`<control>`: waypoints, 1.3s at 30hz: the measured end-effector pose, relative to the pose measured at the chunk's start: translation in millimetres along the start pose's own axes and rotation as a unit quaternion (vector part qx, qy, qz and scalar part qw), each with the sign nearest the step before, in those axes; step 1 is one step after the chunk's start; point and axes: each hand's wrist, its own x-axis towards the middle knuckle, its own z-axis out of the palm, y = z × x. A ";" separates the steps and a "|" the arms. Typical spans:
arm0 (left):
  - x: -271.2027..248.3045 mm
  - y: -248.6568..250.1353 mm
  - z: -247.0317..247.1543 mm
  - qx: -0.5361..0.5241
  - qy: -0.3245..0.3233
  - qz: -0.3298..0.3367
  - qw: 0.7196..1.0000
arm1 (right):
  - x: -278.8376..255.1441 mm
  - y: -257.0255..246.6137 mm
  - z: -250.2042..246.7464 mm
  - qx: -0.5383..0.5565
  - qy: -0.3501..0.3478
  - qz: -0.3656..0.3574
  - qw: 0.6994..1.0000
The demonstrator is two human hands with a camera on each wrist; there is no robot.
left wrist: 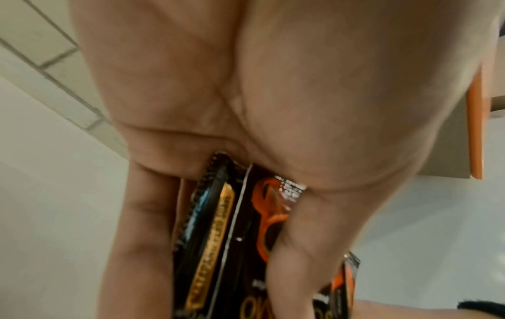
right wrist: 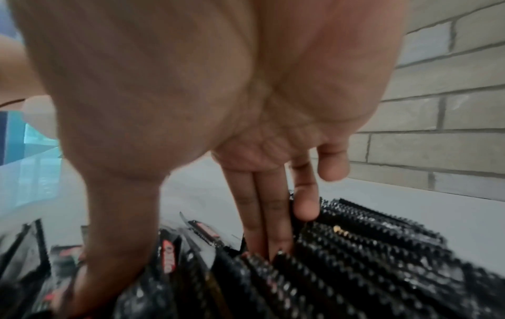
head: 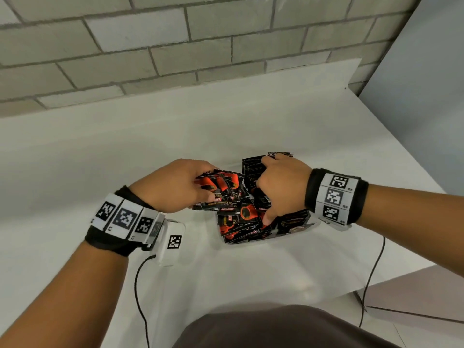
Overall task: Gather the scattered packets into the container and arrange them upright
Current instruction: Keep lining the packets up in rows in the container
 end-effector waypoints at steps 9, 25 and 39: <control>-7.6 -14.0 6.7 -0.215 0.164 -0.035 0.962 | 4.3 4.7 7.6 0.022 0.084 0.042 0.995; -3.8 14.5 40.5 -0.531 0.074 0.038 0.844 | -25.8 30.6 -43.7 0.524 0.150 -0.008 0.838; -12.0 19.1 55.3 -0.562 0.064 0.017 0.824 | -18.9 11.1 -42.2 0.596 0.213 0.035 0.773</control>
